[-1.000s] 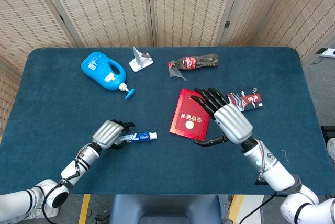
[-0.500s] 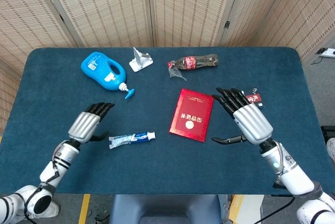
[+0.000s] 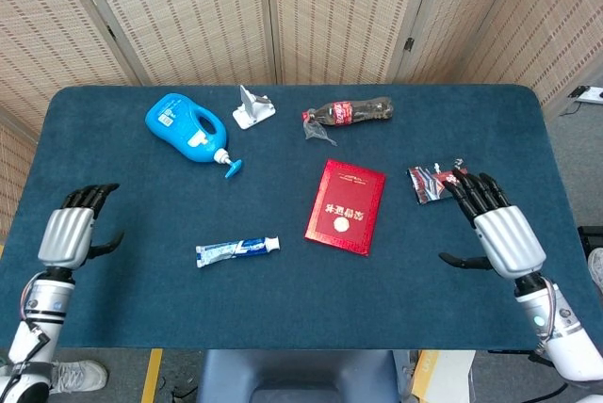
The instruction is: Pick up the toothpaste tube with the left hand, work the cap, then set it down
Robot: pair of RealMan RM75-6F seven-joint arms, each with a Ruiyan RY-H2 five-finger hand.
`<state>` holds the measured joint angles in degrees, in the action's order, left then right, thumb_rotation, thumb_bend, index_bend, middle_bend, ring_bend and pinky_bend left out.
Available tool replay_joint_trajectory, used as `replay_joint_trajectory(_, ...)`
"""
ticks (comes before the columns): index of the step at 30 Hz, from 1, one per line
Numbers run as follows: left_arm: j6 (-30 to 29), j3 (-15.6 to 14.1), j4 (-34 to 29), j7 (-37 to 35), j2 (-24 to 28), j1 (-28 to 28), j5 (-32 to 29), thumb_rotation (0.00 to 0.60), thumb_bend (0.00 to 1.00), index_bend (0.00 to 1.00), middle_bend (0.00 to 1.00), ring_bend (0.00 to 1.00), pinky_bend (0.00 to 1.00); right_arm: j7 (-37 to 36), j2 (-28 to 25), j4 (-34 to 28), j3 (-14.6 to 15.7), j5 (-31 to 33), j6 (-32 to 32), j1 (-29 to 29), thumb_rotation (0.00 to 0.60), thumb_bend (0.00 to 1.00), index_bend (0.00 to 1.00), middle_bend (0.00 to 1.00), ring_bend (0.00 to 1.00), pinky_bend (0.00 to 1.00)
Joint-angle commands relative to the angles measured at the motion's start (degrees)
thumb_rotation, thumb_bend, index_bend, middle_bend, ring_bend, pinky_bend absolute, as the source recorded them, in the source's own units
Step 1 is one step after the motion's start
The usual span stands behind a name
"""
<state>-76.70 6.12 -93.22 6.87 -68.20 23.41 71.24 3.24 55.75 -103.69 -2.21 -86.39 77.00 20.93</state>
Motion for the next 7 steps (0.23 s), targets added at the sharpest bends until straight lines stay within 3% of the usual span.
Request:
replay_joint_trajectory(1,-3.3,-1.4,-1.2,0.1,1.4,-3.1,1.9,0.600,0.35,0.19,0.24,0.19,0.21,-1.7,1.4,2.5,1.6,-1.4,2.7,-2.9,0.469,0.00,0.00,0.00,0.00,0.00)
replay_joint_trajectory(7,-7.9,-3.4,-3.5,0.9,2.4,-7.4,4.7,0.600,0.35,0.21,0.26,0.20,0.21,-3.8,3.5,5.5,3.4,-2.8,6.5,-7.3,0.470,0.00,0.00,0.00,0.00,0.00)
